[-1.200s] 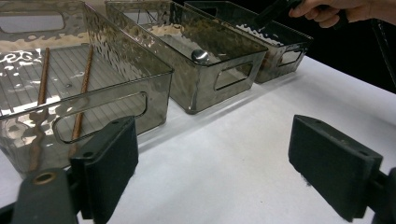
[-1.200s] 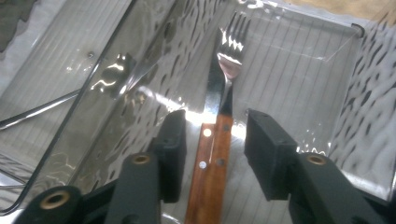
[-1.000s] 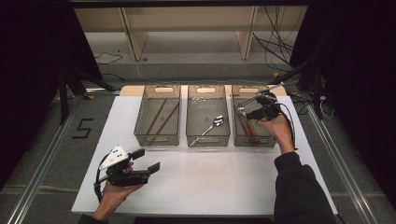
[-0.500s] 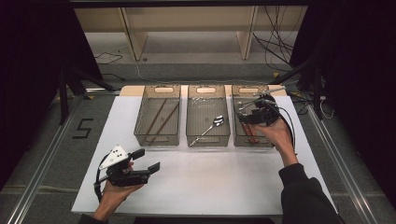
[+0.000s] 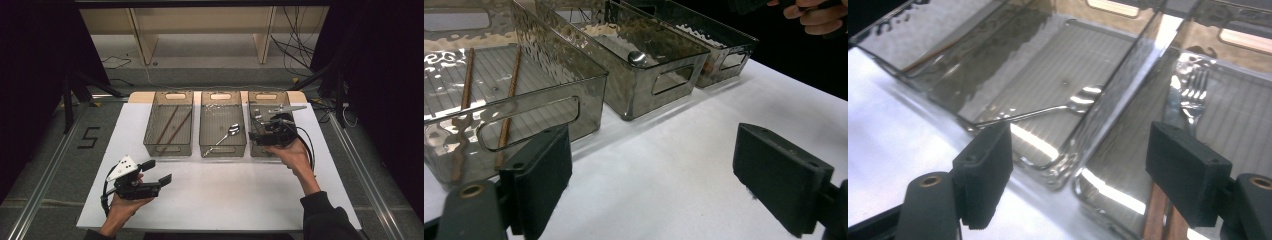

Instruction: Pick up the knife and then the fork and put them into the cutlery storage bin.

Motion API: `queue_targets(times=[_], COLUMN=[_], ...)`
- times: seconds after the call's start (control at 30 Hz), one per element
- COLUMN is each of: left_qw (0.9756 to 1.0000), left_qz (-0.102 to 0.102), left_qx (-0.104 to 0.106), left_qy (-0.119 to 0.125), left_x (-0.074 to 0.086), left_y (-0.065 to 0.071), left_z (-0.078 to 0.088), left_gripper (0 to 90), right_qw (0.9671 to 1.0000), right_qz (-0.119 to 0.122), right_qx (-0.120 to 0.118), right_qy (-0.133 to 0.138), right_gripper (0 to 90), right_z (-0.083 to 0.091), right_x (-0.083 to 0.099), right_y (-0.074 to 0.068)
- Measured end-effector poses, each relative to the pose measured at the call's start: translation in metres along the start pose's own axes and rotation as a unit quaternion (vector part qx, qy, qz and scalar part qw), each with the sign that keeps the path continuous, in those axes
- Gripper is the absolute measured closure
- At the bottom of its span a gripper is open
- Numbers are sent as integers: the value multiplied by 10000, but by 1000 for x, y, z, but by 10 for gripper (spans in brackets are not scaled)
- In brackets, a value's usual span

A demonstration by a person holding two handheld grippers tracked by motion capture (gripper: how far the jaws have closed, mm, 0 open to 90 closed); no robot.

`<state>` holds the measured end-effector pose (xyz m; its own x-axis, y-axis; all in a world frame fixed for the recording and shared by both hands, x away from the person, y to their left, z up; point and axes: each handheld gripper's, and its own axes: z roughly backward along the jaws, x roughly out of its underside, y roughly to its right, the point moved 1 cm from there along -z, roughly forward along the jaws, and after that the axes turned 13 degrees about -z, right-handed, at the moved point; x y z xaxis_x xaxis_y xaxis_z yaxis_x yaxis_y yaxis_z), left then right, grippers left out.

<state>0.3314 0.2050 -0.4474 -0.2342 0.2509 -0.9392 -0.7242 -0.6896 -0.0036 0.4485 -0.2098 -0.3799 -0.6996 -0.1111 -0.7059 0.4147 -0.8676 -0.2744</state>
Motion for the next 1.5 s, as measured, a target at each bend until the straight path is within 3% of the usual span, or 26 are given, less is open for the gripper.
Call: queue_targets(times=[1.0,1.5], left_qw=[9999,9998], left_qz=[-23,-22], left_qx=[86,153], left_qy=[-66,-90], left_x=[0,0], left_y=[0,1], left_z=[0,-1], left_gripper=[155,155], right_qw=[9960,9931], right_qz=[144,137], right_qx=[-663,-817], right_qy=[575,827], right_gripper=[234,215], right_z=[23,33], right_x=[59,98], right_y=[-28,-28])
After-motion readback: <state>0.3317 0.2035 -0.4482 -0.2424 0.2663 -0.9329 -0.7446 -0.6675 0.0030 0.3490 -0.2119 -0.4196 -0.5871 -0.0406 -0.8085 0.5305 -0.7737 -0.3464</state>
